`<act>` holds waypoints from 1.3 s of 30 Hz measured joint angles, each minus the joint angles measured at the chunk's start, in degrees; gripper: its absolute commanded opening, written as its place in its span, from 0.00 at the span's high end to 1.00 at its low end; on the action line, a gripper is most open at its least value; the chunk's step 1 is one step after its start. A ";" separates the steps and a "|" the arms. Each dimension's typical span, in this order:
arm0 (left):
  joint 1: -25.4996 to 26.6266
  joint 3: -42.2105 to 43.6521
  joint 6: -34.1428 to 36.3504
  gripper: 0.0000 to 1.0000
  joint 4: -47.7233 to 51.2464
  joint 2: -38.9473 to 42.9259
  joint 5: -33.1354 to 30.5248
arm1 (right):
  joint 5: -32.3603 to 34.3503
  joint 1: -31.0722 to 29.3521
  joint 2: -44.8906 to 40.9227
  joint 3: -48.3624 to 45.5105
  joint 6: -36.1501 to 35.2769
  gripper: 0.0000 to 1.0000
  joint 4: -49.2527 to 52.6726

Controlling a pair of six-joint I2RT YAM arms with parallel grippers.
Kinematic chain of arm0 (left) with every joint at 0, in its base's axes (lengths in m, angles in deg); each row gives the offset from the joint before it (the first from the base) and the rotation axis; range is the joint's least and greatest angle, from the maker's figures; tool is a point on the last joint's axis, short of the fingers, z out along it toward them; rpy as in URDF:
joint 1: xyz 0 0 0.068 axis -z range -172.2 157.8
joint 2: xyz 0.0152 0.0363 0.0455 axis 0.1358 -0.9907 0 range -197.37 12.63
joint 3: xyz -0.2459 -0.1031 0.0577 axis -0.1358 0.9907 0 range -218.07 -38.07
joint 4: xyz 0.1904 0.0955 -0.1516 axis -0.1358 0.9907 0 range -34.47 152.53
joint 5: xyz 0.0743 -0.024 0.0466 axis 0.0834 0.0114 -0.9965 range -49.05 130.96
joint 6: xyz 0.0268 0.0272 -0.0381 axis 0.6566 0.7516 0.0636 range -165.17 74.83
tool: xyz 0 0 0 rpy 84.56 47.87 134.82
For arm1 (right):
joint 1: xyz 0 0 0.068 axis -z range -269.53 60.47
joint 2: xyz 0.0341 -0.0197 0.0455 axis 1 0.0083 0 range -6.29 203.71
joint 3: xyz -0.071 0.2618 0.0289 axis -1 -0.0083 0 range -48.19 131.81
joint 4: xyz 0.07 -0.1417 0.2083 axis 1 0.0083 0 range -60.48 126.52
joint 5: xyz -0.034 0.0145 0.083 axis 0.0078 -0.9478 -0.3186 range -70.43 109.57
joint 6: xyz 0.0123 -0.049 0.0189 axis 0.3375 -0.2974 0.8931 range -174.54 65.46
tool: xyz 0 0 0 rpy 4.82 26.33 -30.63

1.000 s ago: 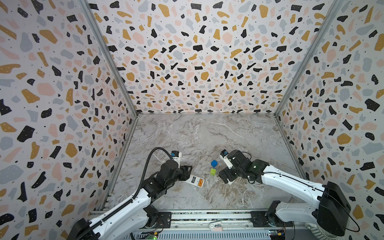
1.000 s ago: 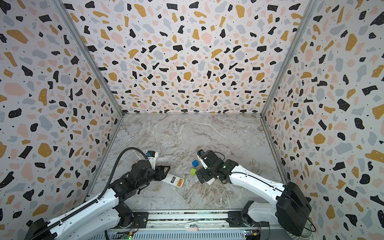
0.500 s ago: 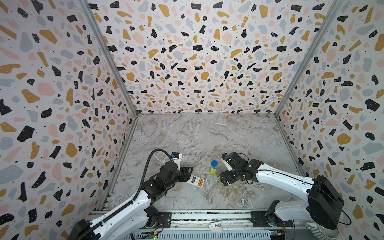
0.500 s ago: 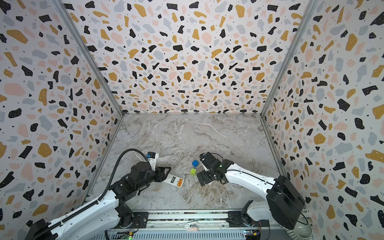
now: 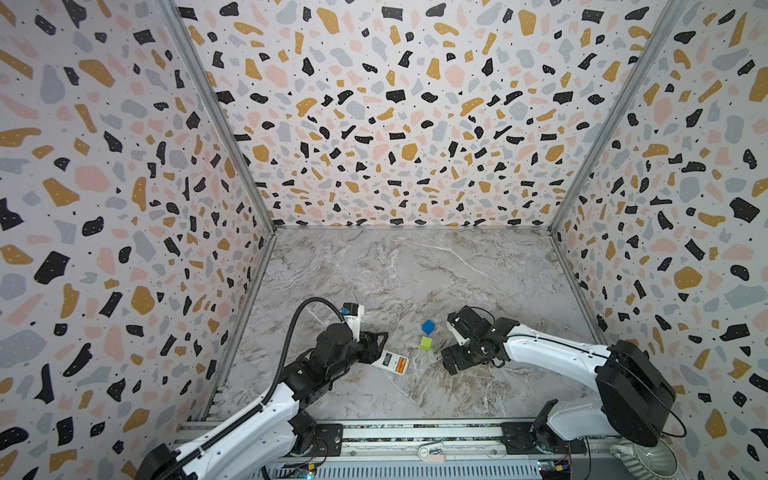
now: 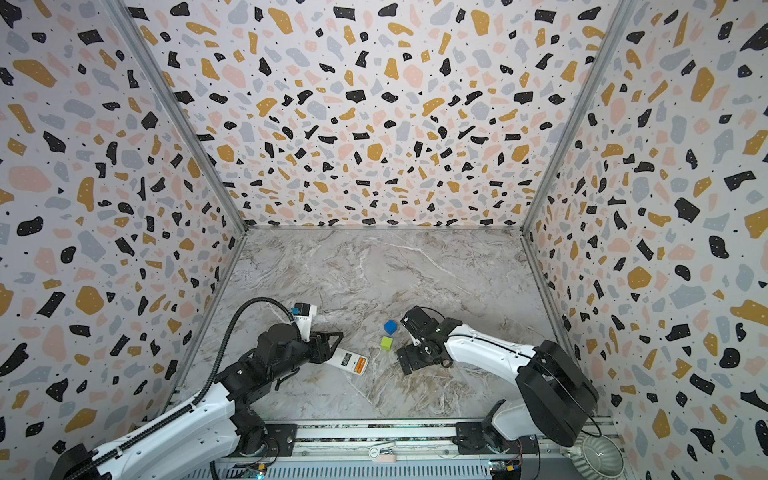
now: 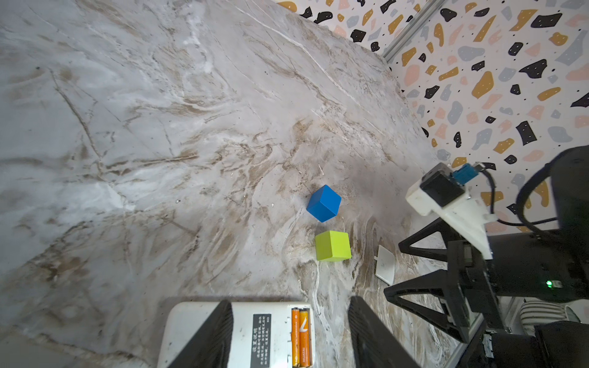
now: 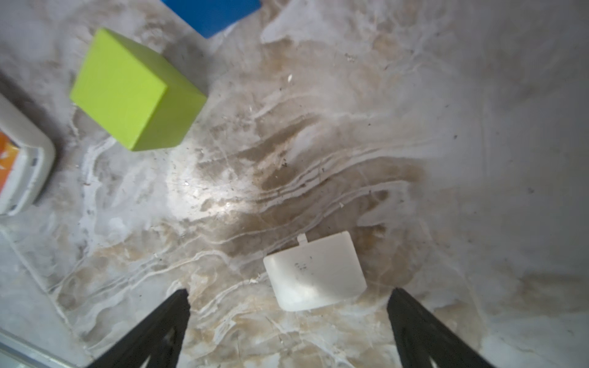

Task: Load the batteries into the remote control
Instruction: 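Lower the right gripper and close it on the white battery cover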

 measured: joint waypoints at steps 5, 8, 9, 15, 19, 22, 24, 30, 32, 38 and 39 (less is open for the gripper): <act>-0.20 0.00 0.09 0.39 -0.20 0.22 0.55 | 0.04 0.00 1.62 -0.09 0.22 0.01 0.04; -0.42 0.00 0.13 0.39 -0.48 0.17 0.66 | 0.04 0.00 2.27 -0.09 0.22 0.00 0.04; -0.55 0.00 0.13 0.39 -0.61 0.15 0.74 | 0.04 0.00 2.34 -0.09 0.22 0.00 0.04; -1.11 0.00 0.15 0.41 -1.73 0.00 1.73 | 0.26 0.00 2.75 -0.04 0.13 0.13 0.09; -1.44 0.00 0.15 0.41 -1.88 -0.61 2.16 | 1.03 -0.26 3.85 0.76 -0.07 0.19 0.81; -1.55 0.00 0.15 0.41 -1.99 -0.90 2.23 | 2.21 -1.05 5.03 1.75 -0.31 0.26 1.75; -1.77 0.00 0.15 0.41 -2.19 -0.92 2.34 | 3.15 -1.73 5.64 2.23 -0.46 0.31 2.21; -1.88 0.00 0.15 0.41 -2.56 -1.55 2.73 | 2.97 -4.00 6.27 2.95 -0.48 0.41 2.49; -1.88 0.00 0.13 0.41 -2.56 -1.51 2.86 | 2.89 -4.59 6.47 3.19 -0.46 0.42 2.73; -2.14 0.00 0.11 0.41 -2.56 -1.46 3.13 | 3.32 -5.70 7.50 4.17 -0.48 0.46 3.54; -2.14 0.00 0.11 0.41 -2.56 -1.46 3.15 | 3.32 -5.86 7.76 4.48 -0.50 0.46 3.72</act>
